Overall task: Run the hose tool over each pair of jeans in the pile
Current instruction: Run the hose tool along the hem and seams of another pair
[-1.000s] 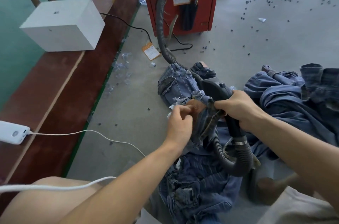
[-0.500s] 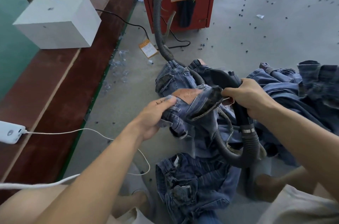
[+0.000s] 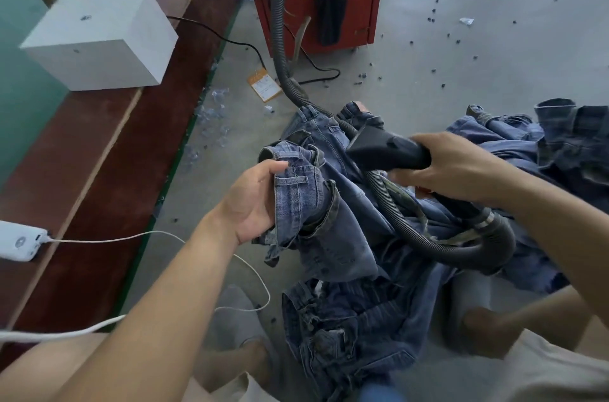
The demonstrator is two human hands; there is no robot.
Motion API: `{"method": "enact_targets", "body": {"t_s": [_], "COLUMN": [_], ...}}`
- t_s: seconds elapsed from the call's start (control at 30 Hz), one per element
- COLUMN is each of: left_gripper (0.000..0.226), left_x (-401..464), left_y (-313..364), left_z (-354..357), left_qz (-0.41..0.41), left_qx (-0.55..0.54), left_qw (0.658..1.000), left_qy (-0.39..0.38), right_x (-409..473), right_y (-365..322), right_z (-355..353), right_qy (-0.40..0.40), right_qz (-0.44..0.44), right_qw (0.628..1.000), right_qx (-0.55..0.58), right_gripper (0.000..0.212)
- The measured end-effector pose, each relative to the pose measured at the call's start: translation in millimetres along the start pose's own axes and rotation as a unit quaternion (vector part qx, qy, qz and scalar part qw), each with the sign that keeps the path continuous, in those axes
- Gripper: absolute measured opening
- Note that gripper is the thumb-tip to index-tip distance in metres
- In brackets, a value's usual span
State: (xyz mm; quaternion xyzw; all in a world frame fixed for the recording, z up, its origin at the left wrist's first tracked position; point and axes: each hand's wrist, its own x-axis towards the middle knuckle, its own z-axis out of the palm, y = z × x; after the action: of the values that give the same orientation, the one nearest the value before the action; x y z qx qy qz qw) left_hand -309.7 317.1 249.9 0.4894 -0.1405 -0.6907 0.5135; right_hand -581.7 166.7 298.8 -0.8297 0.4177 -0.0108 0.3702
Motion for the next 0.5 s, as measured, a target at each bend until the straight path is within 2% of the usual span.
{"method": "enact_targets", "body": {"t_s": [0.2, 0.37, 0.5], "left_gripper": [0.054, 0.059, 0.059], "left_x": [-0.7, -1.2, -1.5], "left_y": [6.3, -4.5, -3.3], "left_z": [-1.2, 17.4, 24.5], "left_qz": [0.007, -0.039, -0.045], "left_qx": [0.049, 0.068, 0.042], "left_qw": [0.998, 0.991, 0.99], "left_qy": [-0.036, -0.11, -0.129], "right_x": [0.6, 3.9, 5.2], "right_y": [-6.0, -23.0, -30.6], "right_z": [10.6, 29.6, 26.3], "right_qy": [-0.075, -0.048, -0.017], "right_qz": [-0.05, -0.097, -0.109], "right_qw": [0.993, 0.992, 0.993], "right_qx": [-0.071, -0.067, -0.051], "right_gripper": [0.016, 0.019, 0.024]}}
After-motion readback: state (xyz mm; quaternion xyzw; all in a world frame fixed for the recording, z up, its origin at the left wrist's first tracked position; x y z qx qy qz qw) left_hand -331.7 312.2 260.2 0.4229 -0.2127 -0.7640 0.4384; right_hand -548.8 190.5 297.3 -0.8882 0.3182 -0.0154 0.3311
